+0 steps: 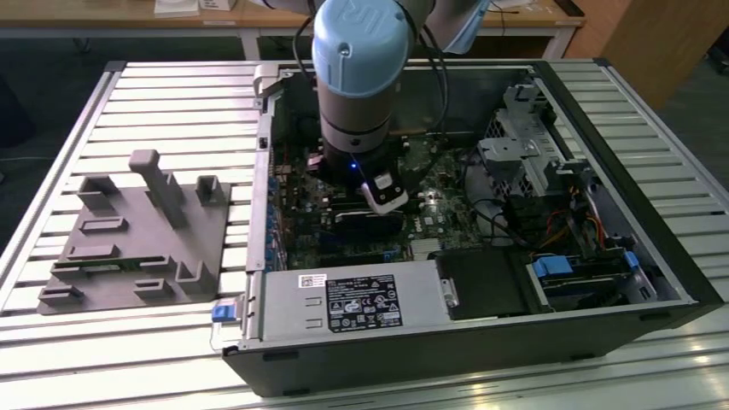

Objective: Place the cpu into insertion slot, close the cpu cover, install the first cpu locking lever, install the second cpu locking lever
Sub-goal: 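Install the second cpu locking lever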

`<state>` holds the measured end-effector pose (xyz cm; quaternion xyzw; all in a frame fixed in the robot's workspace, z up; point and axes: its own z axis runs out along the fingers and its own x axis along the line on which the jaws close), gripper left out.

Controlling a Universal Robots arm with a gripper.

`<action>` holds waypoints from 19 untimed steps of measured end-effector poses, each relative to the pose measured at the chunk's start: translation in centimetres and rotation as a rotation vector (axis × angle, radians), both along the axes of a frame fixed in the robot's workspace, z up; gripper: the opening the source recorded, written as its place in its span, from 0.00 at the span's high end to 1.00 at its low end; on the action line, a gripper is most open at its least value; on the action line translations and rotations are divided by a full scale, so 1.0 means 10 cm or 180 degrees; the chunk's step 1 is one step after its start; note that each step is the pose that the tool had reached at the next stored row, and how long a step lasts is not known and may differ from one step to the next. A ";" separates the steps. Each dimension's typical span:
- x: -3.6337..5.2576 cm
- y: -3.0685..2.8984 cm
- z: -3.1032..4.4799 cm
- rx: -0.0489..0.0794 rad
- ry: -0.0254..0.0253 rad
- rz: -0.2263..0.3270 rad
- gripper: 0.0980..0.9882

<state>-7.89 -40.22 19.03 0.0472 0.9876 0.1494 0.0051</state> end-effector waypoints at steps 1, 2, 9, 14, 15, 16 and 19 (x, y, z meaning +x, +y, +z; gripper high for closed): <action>0.000 -0.006 -0.009 0.0004 0.0000 0.0002 0.99; 0.000 -0.013 -0.013 0.0004 0.0000 0.0004 0.99; 0.000 -0.014 0.016 0.0007 0.0000 0.0004 0.99; 0.000 -0.015 0.144 0.0006 0.0001 0.0004 0.99; 0.000 -0.015 0.178 0.0006 0.0000 0.0004 0.99; 0.001 -0.015 0.213 0.0006 0.0000 0.0005 0.99; 0.009 -0.015 0.297 0.0007 0.0000 0.0005 0.99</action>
